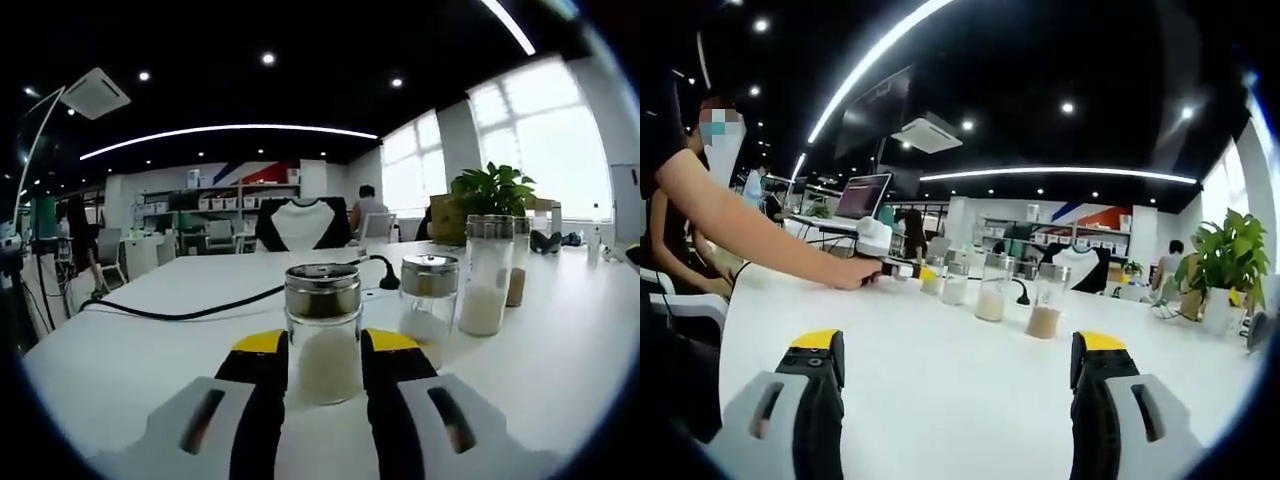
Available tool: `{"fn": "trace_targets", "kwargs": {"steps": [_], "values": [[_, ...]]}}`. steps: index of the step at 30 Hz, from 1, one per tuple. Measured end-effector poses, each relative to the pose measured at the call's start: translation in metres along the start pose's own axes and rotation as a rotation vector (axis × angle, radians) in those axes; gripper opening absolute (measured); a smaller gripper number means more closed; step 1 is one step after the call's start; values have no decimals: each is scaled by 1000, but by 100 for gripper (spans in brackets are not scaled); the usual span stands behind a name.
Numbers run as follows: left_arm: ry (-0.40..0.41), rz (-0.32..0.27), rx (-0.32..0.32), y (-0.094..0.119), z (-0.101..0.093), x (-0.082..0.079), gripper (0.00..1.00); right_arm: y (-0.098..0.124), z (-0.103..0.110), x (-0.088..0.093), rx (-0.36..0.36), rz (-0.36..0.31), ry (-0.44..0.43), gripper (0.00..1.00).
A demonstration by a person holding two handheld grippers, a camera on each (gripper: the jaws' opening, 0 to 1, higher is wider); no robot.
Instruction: Rotate the seasoning bottle until the label or dispensing opening points toward the visible target arrow and the bottle remains upright within the marked orientation range
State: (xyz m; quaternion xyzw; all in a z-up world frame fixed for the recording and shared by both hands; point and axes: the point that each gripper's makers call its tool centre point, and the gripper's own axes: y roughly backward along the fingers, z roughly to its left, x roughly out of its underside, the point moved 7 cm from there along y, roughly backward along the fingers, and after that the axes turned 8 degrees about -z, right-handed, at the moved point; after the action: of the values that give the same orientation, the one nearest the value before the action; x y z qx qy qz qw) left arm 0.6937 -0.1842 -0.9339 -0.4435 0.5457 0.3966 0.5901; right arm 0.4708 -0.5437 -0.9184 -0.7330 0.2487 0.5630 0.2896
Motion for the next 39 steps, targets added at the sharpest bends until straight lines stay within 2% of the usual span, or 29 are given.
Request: {"fn": "trace_targets", "kwargs": {"steps": [2,4,5,6,7,8,9,10,11,12,15,18,20,23,25,39], "values": [[-28,-5,-6,2,0,-2,29,0,0,0,1,3,1,96],[-7,-29,-14,4,1,-5,24,0,0,0,2,4,1,96],[36,-63,-19,6,2,-9,3,0,0,0,2,4,1,96],[99,-174,-34,10,11,-22,0,0,0,0,1,3,1,96],[155,-184,-22,14,15,-19,0,0,0,0,1,4,1,96],[158,-128,3,15,14,-12,0,0,0,0,0,5,2,96],[104,-42,0,16,13,-4,0,0,0,0,0,5,2,96],[30,-66,-5,12,12,-7,0,0,0,0,-2,5,1,96],[0,-88,32,12,6,-9,1,0,0,1,-3,6,0,96],[2,-72,45,12,2,-7,1,0,0,1,-3,8,0,96],[3,-52,42,15,2,-5,2,0,0,0,0,5,3,96],[35,-64,33,14,3,-7,3,1,0,0,2,4,3,96],[17,-60,21,12,2,-6,9,0,1,0,0,2,0,96],[-17,-52,13,9,5,-5,24,0,1,0,-2,2,2,96],[-39,-41,9,7,3,-4,28,0,1,0,-3,1,3,96],[-52,-26,-11,-14,8,-2,39,0,3,-1,-13,-6,-3,96]]}}
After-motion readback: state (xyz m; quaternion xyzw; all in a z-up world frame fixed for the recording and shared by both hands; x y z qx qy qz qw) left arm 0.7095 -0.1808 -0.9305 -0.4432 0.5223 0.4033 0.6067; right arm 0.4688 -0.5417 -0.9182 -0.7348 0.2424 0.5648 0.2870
